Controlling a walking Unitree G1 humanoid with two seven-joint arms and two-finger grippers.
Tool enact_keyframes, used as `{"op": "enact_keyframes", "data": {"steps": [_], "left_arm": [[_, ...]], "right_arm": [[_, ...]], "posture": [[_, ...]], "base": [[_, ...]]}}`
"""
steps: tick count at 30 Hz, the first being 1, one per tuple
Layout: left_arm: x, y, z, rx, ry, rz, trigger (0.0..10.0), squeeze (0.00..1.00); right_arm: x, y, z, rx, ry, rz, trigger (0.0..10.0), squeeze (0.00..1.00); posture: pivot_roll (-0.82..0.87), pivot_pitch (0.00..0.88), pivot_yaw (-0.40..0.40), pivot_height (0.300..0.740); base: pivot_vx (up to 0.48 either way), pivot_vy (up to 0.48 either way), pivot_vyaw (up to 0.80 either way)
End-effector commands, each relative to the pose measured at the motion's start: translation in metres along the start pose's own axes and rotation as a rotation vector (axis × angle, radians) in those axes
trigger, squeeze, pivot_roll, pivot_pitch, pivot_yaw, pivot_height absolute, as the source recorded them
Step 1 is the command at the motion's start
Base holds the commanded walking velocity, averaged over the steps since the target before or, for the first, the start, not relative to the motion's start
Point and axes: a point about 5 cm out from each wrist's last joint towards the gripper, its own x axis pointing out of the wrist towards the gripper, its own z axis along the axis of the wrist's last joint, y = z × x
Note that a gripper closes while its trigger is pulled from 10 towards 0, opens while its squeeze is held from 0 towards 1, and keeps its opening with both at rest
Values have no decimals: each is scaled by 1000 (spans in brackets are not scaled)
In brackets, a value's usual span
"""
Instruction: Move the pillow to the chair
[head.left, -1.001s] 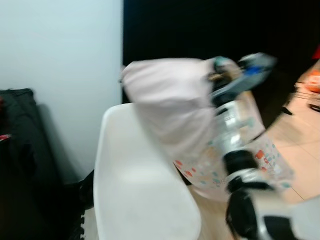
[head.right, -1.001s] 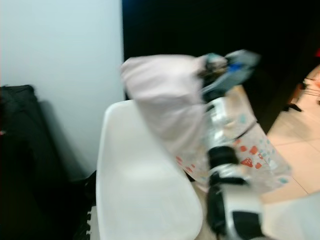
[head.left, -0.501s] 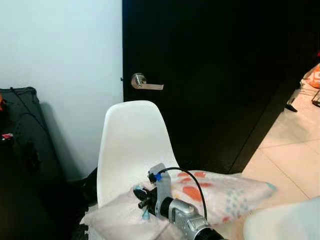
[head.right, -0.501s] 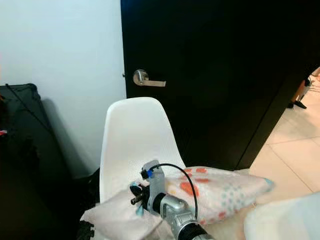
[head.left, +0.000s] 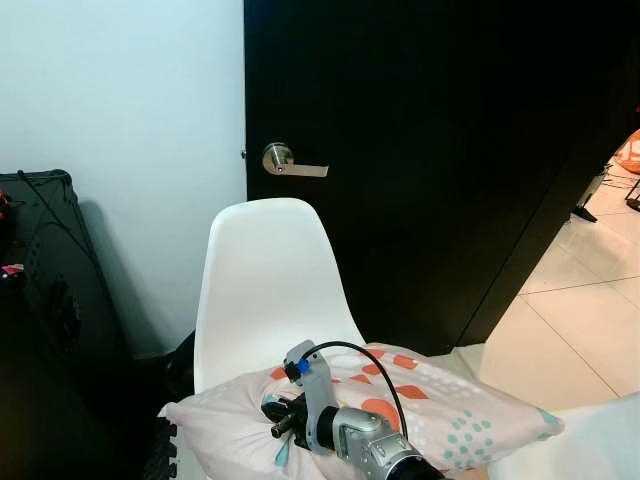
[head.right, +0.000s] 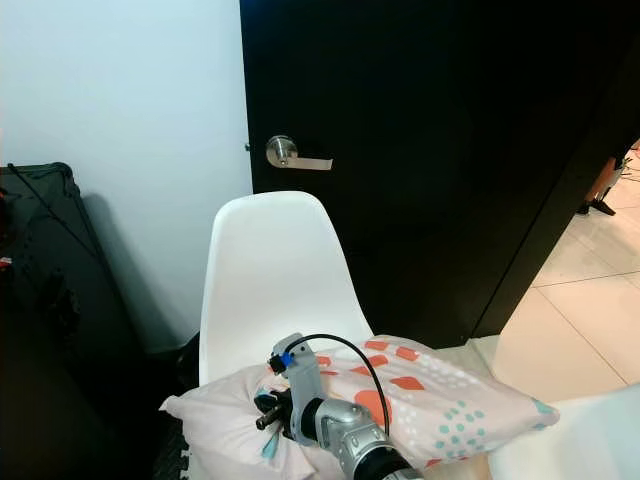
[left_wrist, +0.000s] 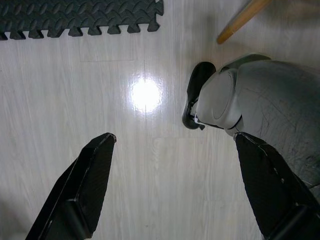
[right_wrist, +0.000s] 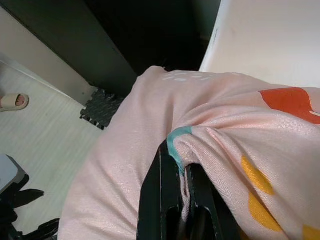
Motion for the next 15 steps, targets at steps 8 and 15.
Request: {"op": "enact_keyframes", "data": {"steps": [8,15], "left_arm": [[-2,-15,-11,17,41,-47,10000,0],[-1,-14,-11,25,40,-46,10000,0]], "right_arm": [[28,54,3,76,-12,194,10000,0],[36,89,16,210,-115,421,10000,0]], "posture": [[132,119,-109,670],[133,121,-109,640]], "base": [[0,0,0],[0,0,0]]}}
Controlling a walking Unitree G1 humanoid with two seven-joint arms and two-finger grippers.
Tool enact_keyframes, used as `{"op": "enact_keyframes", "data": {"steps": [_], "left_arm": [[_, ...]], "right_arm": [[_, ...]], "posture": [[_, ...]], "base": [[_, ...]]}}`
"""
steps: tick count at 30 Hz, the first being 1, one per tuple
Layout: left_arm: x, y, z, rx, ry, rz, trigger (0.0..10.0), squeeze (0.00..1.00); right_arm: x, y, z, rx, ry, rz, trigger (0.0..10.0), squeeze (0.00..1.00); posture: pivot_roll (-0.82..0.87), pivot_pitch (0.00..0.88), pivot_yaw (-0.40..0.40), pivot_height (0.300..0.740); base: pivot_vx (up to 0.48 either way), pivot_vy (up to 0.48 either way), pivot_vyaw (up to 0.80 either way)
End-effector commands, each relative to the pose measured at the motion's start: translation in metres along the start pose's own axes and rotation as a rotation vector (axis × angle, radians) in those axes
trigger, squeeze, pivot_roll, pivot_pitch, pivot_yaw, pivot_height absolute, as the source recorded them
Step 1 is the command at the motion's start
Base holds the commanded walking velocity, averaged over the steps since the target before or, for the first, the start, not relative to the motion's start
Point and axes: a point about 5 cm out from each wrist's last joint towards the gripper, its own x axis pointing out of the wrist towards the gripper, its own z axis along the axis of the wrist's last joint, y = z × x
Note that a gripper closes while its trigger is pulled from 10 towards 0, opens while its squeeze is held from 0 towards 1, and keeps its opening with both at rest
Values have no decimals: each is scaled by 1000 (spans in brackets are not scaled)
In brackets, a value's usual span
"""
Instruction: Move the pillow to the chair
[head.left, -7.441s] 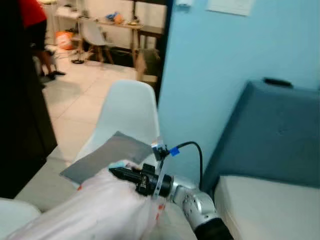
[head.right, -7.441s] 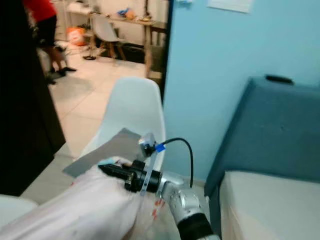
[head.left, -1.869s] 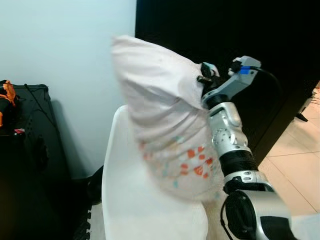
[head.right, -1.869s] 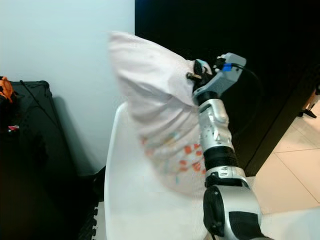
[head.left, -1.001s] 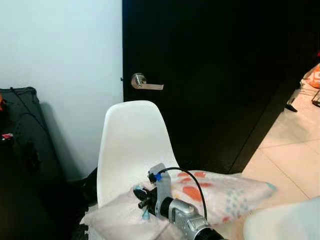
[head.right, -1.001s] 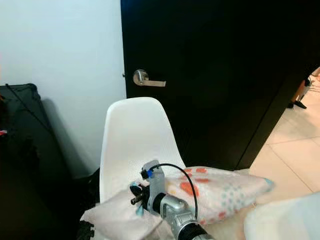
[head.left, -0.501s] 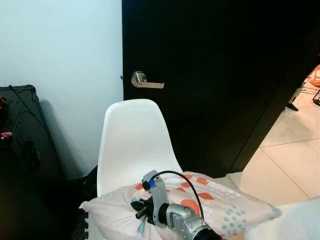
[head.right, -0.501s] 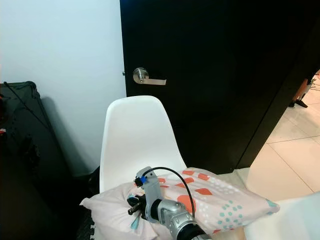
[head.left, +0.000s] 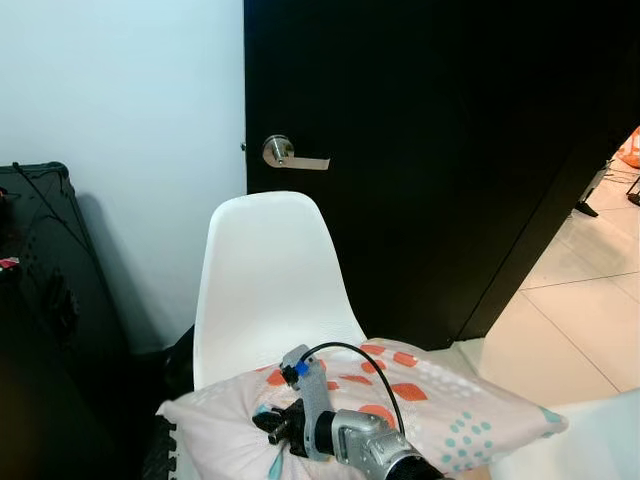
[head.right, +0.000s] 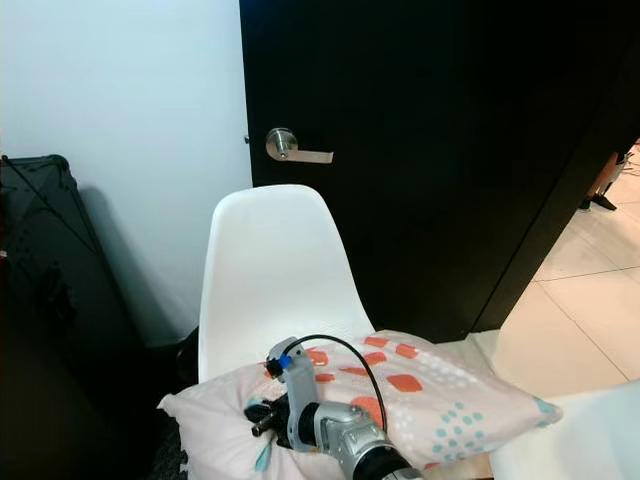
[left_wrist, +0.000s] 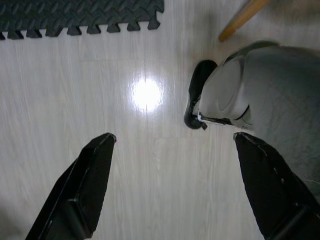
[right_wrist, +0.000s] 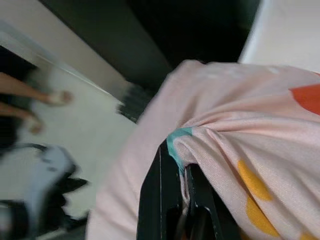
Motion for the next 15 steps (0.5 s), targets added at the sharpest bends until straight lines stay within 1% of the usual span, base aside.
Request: {"op": "enact_keyframes", "data": {"steps": [1,2,4,5,7,8,10,11,13,15], "left_arm": [[-2,-14,-12,21,45,-50,10000,0],[-2,-14,-12,21,45,-50,10000,0],[-2,-14,-12,23,45,-50,10000,0],[-2,-14,-12,23,45,-50,10000,0],[-2,-14,-12,25,44,-50,10000,0],[-2,-14,-12,25,44,-50,10000,0],[-2,-14,-12,24,43,-49,10000,0],[-2,-14,-12,24,43,-49,10000,0],[-2,-14,-12,22,44,-47,10000,0],[-2,-14,-12,22,44,-47,10000,0]], "right_arm": [[52,80,5,132,-122,300,10000,0],[52,80,5,132,-122,300,10000,0],[57,92,10,127,-139,366,10000,0],[57,92,10,127,-139,366,10000,0],[60,103,17,131,-159,430,10000,0],[60,103,17,131,-159,430,10000,0],[61,110,27,149,-186,494,10000,0],[61,110,27,149,-186,494,10000,0],[58,116,37,184,-216,580,10000,0],[57,117,38,188,-218,593,10000,0]], "posture": [[134,121,-109,630],[134,121,-109,630],[135,122,-108,620],[135,122,-108,620],[140,122,-110,610],[140,122,-110,610],[145,123,-114,600],[145,123,-114,600],[148,121,-117,585],[148,121,-117,580]], "base": [[0,0,0],[0,0,0],[0,0,0],[0,0,0],[0,0,0],[0,0,0],[0,0,0],[0,0,0],[0,0,0],[0,0,0]]}}
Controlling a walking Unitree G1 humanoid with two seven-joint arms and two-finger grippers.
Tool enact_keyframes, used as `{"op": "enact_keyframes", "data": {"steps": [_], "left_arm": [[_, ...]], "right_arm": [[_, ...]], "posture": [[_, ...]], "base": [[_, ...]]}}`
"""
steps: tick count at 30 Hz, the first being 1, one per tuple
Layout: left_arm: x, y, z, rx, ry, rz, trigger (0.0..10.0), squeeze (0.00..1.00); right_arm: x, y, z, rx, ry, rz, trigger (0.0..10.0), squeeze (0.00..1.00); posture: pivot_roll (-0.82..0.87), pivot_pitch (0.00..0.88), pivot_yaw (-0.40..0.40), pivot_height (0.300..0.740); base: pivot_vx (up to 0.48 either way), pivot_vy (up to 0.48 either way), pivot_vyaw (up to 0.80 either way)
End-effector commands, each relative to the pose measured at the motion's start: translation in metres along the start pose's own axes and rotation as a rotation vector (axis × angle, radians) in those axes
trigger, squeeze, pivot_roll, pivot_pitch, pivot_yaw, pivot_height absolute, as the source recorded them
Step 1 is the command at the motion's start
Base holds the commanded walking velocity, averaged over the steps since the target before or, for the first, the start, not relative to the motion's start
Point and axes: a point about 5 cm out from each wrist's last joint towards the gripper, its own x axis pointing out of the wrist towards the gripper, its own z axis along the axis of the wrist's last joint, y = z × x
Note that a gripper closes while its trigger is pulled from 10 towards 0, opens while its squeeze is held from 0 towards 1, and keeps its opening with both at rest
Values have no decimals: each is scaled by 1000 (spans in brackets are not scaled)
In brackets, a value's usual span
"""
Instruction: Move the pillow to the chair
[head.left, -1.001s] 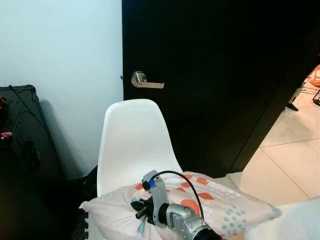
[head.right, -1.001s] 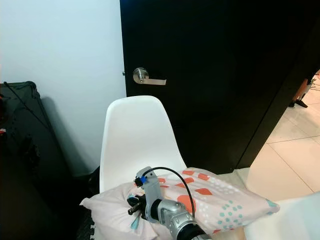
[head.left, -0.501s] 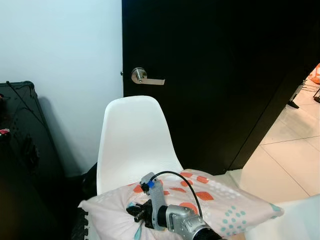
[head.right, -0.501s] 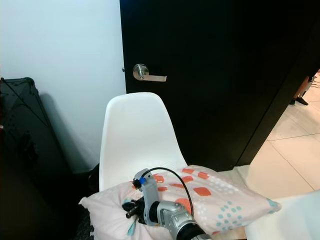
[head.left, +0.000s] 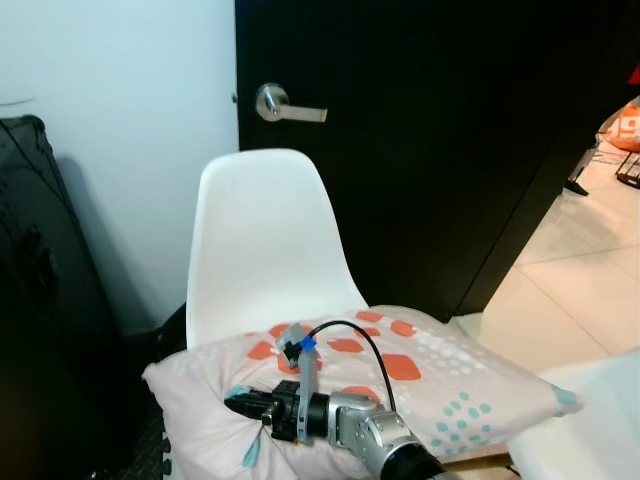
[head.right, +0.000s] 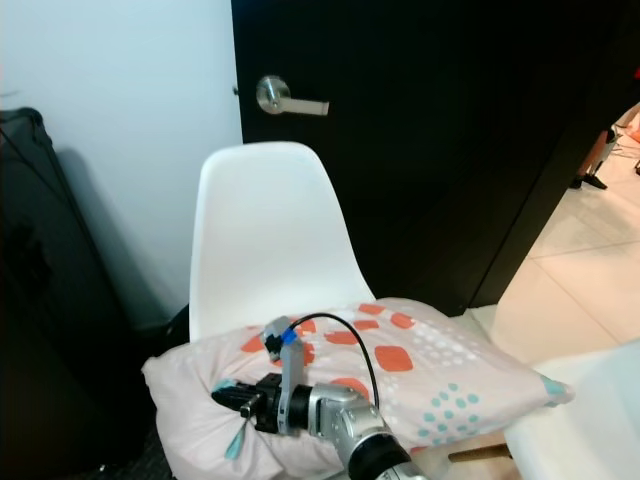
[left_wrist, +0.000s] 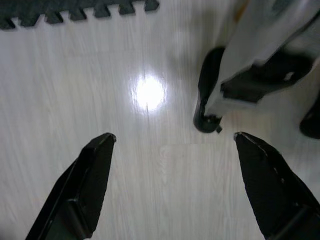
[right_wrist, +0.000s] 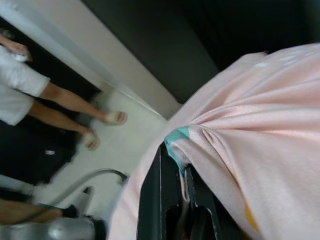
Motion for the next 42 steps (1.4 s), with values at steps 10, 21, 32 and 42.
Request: {"op": "enact_keyframes", "data": {"steps": [10,21,32,42], "left_arm": [[-2,-14,-12,23,43,-50,10000,0],[-2,-15,-12,25,45,-50,10000,0],[-2,-15,-12,23,43,-50,10000,0],[-2,-15,-11,29,42,-54,10000,0]], "right_arm": [[69,107,-9,39,-57,602,10000,0],[68,97,7,23,-116,498,10000,0],[47,76,27,18,-218,397,10000,1000],[-20,65,21,-362,125,505,10000,1000]], "posture": [[149,113,-120,545],[147,118,-119,536],[140,119,-115,536],[120,121,-103,536]], "base": [[0,0,0],[0,0,0],[0,0,0],[0,0,0]]}}
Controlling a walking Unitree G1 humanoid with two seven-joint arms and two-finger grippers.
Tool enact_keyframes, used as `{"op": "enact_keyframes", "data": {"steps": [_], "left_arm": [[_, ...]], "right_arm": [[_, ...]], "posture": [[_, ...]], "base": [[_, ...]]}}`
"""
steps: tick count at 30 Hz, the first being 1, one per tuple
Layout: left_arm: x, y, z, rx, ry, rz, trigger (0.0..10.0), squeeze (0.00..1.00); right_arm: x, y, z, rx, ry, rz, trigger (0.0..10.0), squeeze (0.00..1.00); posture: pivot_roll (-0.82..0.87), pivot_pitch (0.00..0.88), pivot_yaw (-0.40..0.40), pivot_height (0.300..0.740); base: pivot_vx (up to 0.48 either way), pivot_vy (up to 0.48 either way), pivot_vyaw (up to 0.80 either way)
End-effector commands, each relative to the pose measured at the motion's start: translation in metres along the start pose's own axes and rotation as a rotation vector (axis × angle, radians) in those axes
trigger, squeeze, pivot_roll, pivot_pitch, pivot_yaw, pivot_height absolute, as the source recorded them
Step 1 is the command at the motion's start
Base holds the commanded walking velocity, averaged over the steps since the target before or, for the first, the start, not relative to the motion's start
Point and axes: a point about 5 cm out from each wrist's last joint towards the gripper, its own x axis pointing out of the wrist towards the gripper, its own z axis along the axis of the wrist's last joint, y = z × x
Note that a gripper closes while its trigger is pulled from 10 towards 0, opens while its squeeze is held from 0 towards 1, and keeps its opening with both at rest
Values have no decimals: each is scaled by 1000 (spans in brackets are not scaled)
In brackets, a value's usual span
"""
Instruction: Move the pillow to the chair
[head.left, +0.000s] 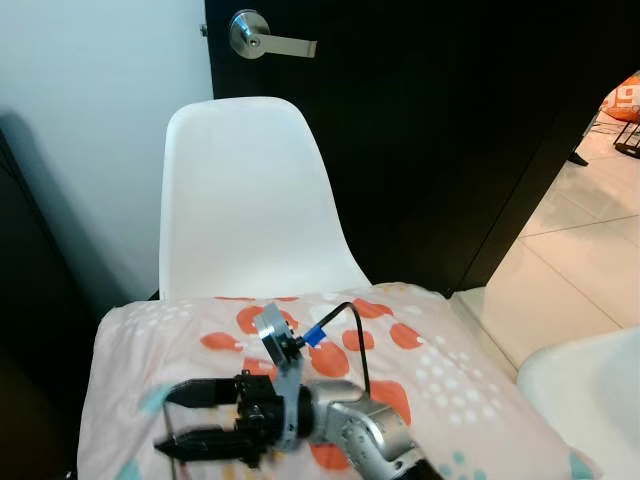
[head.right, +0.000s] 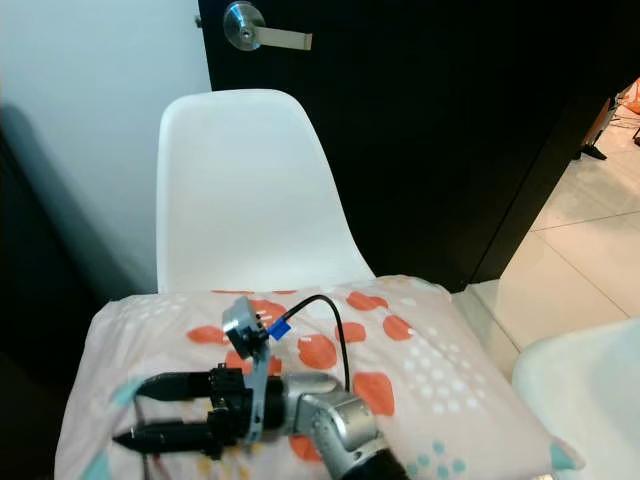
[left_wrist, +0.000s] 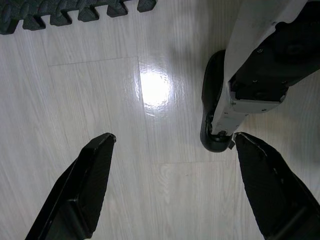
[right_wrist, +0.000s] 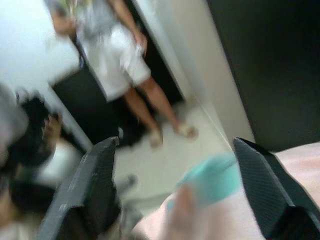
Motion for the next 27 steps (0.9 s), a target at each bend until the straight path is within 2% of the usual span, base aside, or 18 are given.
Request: {"op": "enact_keyframes", "data": {"steps": [1,2,4,5,7,9,11,12,13,15,16,17,20,22,23,24,26,27], "left_arm": [[-2,-19,-11,29,39,-71,10000,0],[-2,-19,-11,29,39,-71,10000,0],[-2,-19,-11,30,39,-71,10000,0],[-2,-19,-11,30,39,-71,10000,0],[-2,-19,-11,29,39,-71,10000,0],[-2,-19,-11,29,39,-71,10000,0],[-2,-19,-12,28,40,-71,10000,0],[-2,-19,-12,28,40,-71,10000,0],[-2,-19,-12,28,42,-72,10000,0],[-2,-19,-13,28,44,-72,10000,0],[-2,-19,-13,29,45,-71,10000,0],[-2,-19,-13,29,45,-71,10000,0],[-2,-18,-13,30,45,-70,10000,0],[-2,-18,-13,32,46,-69,10000,0],[-2,-18,-13,33,46,-68,10000,0],[-2,-17,-13,34,46,-67,10000,0],[-2,-17,-13,35,46,-66,10000,0],[-2,-16,-13,34,45,-65,10000,0]], "right_arm": [[-23,1,-24,-53,259,-25,10000,1000],[-23,1,-24,-53,259,-25,10000,1000],[-42,-5,-28,-84,351,-99,10000,1000],[-42,-5,-28,-84,351,-99,10000,1000],[-57,-11,-22,-114,363,-181,10000,1000],[-57,-11,-22,-114,363,-181,10000,1000],[-72,-18,-8,-177,357,-306,10000,1000],[-72,-18,-8,-177,357,-306,10000,1000],[-79,-21,-5,-209,386,-364,10000,1000],[-100,-21,-13,-286,608,-421,10000,1000],[-110,-14,-19,-287,703,-386,10000,1000],[-115,-7,-24,-264,749,-348,10000,1000],[-117,-1,-27,-243,773,-307,10000,1000],[-118,4,-35,-237,829,-267,10000,1000],[-117,6,-45,-246,877,-245,10000,125],[-113,6,-59,-262,930,-235,10000,0],[-108,6,-72,-287,974,-233,10000,0],[-102,-1,-81,-328,998,-288,10000,0]], "posture": [[120,122,-104,536],[120,122,-104,536],[119,125,-106,536],[119,125,-106,536],[118,126,-107,536],[118,126,-107,536],[113,129,-105,536],[113,129,-105,536],[109,131,-105,536],[107,133,-105,536],[108,132,-104,536],[107,133,-103,536],[106,133,-103,536],[103,131,-103,536],[101,130,-103,536],[104,130,-104,536],[105,130,-105,536],[107,131,-102,536]], "base": [[0,0,0],[0,0,0],[0,0,0],[0,0,0],[0,0,0],[0,0,0],[0,0,0],[0,0,0],[0,0,0],[0,0,0],[0,0,0],[0,0,0],[0,0,0],[0,0,0],[0,0,0],[0,0,0],[0,0,0],[0,0,0]]}}
